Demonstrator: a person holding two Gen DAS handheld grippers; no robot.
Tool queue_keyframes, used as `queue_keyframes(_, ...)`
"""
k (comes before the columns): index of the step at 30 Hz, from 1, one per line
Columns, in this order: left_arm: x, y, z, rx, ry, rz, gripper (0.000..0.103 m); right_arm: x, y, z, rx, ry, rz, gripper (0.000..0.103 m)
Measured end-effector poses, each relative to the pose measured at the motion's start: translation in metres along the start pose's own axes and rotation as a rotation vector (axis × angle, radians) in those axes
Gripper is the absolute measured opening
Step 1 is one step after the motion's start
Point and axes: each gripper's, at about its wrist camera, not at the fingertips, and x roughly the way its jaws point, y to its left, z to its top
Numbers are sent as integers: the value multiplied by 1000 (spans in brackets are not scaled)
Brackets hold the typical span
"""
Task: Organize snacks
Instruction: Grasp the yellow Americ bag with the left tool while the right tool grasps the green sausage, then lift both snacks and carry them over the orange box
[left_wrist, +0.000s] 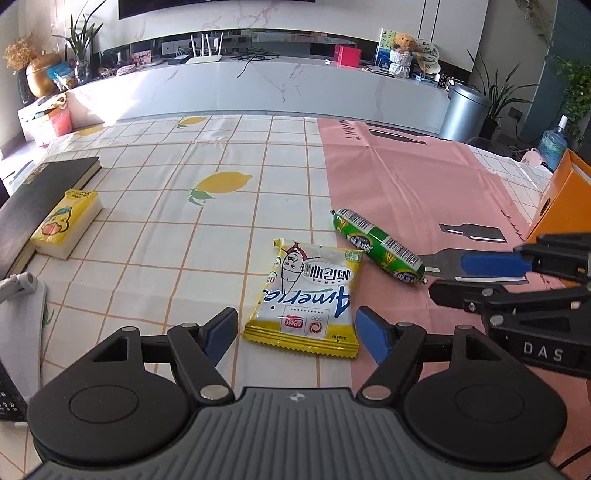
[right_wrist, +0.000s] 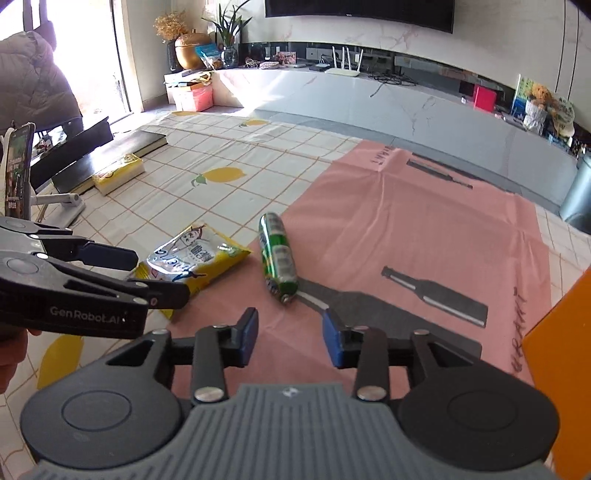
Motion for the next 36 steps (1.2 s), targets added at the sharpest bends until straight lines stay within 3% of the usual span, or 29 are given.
queue_keyframes(5, 4, 4, 4, 26, -16, -27, 88, 18, -1, 21, -19, -5, 62, 38)
queue_keyframes(15, 19, 0, 2, 102, -46, -38, 88, 54, -7, 34, 72, 30, 129, 36)
queue_keyframes(18, 22, -4, 2, 118, -43, -30, 87, 56, -9, 34, 81, 37, 132, 28)
queue_keyframes(20, 22, -5, 2, 117, -38, -32, 82, 56, -9, 32, 81, 50, 120, 22)
queue_keyframes(23, 20, -6, 3, 123, -30, -29, 68, 50, -10, 27, 84, 53, 104, 20)
queue_keyframes(26, 19, -9, 4, 116, -16, -30, 62, 41, -14, 19, 109, 61, 85, 20)
queue_keyframes(36, 5, -20, -3, 41, 17, -34, 60, -2, -24, -19, 291, 101, -3, 20)
